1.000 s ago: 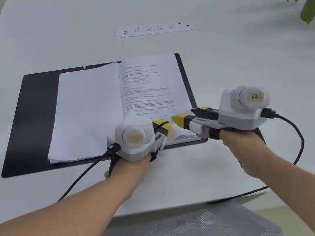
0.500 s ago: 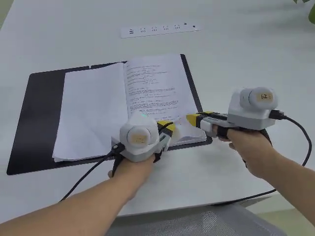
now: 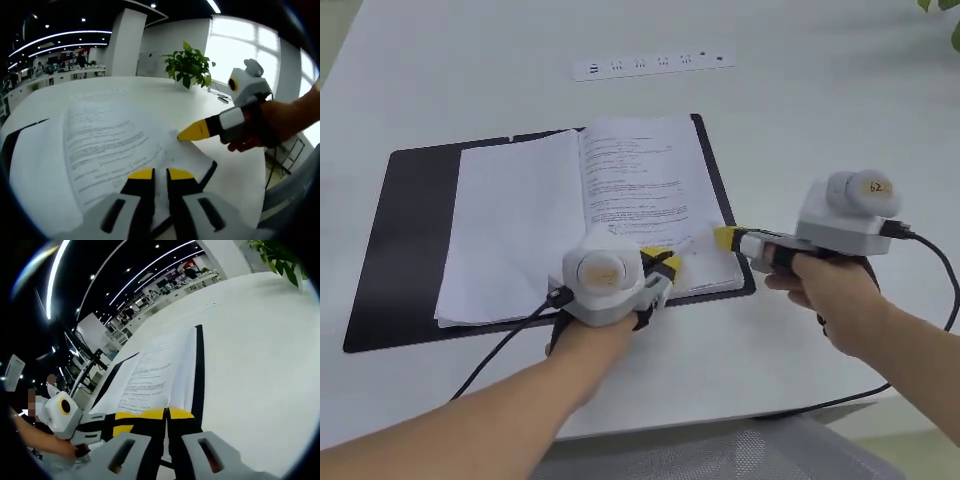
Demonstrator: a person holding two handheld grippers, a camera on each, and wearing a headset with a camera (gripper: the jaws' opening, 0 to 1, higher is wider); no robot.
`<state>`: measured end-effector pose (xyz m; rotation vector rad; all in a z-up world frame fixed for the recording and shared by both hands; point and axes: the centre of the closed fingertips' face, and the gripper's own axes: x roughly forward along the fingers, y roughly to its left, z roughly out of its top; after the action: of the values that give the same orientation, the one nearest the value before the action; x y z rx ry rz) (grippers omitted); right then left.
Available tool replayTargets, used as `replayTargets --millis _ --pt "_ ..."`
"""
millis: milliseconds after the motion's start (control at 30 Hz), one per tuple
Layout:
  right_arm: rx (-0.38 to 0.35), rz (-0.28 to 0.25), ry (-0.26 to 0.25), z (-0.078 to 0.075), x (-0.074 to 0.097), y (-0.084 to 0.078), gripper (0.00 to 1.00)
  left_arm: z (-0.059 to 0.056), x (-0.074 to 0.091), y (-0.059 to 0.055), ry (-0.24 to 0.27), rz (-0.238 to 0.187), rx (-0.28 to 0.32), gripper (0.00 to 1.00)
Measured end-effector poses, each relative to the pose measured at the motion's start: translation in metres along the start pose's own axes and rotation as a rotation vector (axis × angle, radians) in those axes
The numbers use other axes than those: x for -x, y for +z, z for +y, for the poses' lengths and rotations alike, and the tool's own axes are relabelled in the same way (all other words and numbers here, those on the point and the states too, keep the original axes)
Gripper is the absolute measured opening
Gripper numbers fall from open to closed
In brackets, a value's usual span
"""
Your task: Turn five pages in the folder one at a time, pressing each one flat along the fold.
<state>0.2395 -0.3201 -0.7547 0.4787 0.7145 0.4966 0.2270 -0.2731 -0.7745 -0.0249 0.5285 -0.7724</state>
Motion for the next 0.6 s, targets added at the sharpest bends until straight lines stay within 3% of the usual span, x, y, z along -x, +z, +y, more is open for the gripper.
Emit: replayTargets --millis 100,267,433,600 --pt "-0.032 -0.004 0.01 0.003 0.004 0.002 0.0 0.002 0.007 -0.001 0.0 0.01 -0.005 0.13" --pt "-0.081 -0.018 0.037 0.012 0.011 0.009 0.0 0.015 0.031 0.001 0.025 0.014 -0.015 0.16" --pt "-0.116 -0.041 0.082 0.032 0.021 0.022 0.0 0.031 0.057 0.01 0.049 -0.011 -0.024 0.18" --pt "-0.159 -0.068 0.146 0.06 0.025 0.038 0.0 0.047 0.08 0.018 0.077 -0.028 -0.03 0.2"
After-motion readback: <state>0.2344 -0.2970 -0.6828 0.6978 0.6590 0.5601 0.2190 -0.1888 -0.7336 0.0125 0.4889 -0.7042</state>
